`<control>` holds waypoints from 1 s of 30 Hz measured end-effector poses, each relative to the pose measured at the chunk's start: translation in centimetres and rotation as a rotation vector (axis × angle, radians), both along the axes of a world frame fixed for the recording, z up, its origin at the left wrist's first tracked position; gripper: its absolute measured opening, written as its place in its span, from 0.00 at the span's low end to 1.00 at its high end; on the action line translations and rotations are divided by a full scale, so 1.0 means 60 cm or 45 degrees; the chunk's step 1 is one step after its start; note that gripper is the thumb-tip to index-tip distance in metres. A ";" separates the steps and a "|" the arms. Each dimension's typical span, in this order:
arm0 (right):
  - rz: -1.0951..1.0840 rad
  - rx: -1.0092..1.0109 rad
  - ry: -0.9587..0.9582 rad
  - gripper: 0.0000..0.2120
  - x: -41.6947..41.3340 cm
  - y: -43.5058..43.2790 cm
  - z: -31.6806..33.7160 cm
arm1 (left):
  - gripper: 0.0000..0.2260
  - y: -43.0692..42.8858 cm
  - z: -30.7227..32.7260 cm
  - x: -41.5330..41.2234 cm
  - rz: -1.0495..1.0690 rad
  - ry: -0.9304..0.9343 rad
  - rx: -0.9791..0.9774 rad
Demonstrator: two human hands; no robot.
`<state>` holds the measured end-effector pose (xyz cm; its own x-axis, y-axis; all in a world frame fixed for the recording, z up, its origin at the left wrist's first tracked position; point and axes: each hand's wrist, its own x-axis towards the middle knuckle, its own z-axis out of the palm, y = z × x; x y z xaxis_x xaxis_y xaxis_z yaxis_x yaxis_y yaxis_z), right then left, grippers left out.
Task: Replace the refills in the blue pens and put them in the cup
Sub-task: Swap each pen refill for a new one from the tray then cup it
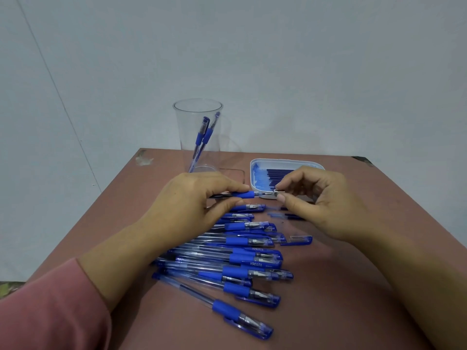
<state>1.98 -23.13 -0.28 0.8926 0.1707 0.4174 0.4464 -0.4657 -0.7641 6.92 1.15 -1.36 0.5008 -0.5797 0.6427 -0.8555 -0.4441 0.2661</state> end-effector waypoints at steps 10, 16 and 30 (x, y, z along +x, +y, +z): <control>0.041 0.025 -0.017 0.07 -0.003 0.028 -0.012 | 0.13 -0.005 -0.003 -0.006 -0.024 -0.027 0.007; 0.047 -0.137 -0.108 0.11 -0.004 0.024 -0.012 | 0.13 -0.006 -0.005 -0.005 -0.022 -0.015 -0.005; 0.009 -0.322 -0.307 0.08 0.006 0.017 -0.016 | 0.13 -0.004 -0.004 -0.004 -0.021 -0.013 -0.009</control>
